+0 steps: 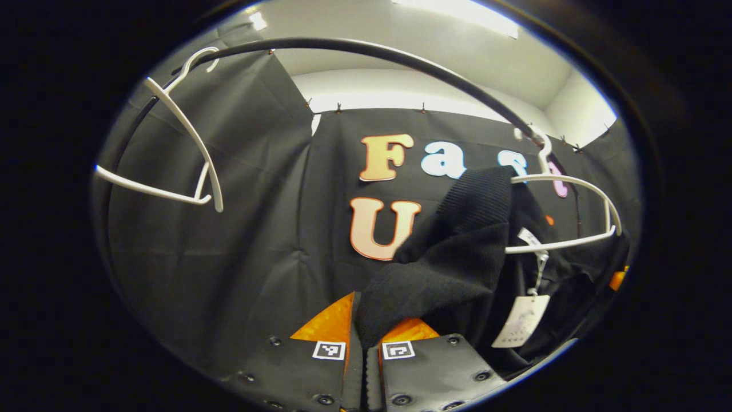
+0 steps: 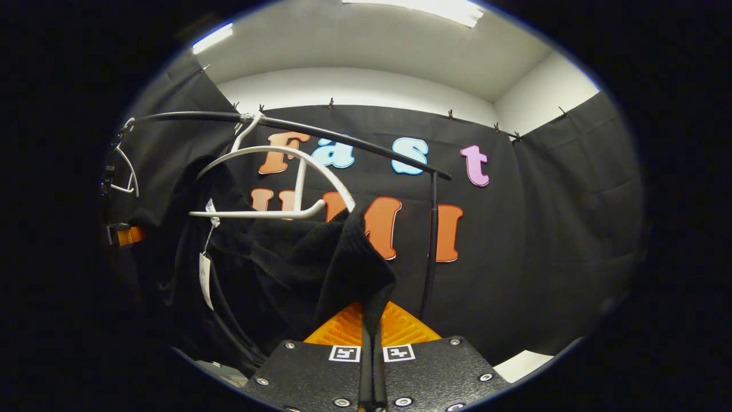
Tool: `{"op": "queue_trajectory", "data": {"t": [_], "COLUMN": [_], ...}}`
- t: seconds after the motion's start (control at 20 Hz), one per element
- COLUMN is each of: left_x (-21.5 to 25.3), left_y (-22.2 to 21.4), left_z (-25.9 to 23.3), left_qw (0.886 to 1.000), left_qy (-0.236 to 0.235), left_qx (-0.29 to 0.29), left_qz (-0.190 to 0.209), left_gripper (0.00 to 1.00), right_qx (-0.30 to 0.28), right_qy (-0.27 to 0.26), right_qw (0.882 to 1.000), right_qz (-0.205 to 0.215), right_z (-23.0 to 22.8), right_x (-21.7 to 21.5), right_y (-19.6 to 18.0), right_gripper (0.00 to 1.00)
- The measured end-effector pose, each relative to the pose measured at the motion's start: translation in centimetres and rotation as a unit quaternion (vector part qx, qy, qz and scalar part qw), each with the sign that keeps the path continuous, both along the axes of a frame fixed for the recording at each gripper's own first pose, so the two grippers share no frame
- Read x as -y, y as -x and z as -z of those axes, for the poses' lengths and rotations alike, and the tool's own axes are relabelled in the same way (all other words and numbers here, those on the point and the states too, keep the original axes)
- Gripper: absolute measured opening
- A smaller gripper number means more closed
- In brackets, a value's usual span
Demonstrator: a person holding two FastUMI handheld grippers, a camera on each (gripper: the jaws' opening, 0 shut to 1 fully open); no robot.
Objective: Grasp the clothes on the hanger with both hands and then place them into the laundry hamper below.
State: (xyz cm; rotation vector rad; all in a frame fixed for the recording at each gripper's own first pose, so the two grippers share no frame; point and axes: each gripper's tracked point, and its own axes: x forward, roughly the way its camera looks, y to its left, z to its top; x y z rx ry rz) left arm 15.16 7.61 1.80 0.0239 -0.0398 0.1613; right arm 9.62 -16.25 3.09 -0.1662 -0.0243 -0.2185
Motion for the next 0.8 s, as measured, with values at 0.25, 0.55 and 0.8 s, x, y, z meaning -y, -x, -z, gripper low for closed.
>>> {"op": "queue_trajectory", "data": {"t": [0.25,0.55,0.8], "left_x": [-4.8,-6.5,-8.6], "left_y": [-1.7,-2.7,-2.0], "left_z": [0.4,2.6,0.9], "left_qw": [0.999,0.996,0.992], "left_qy": [-0.010,-0.039,-0.050], "left_qx": [-0.012,-0.048,-0.048], "left_qz": [-0.050,-0.068,-0.108], "left_gripper": [0.10,0.10,0.10], "right_qx": [-0.018,-0.027,-0.027], "right_qy": [-0.017,-0.024,-0.027], "right_qw": [0.999,0.998,0.997], "right_qz": [-0.024,-0.055,-0.069], "right_z": [2.3,2.9,2.9], "right_x": [-2.7,-5.4,-6.5], "right_y": [0.0,-0.2,0.6], "right_gripper": [0.00,0.00,0.00]}}
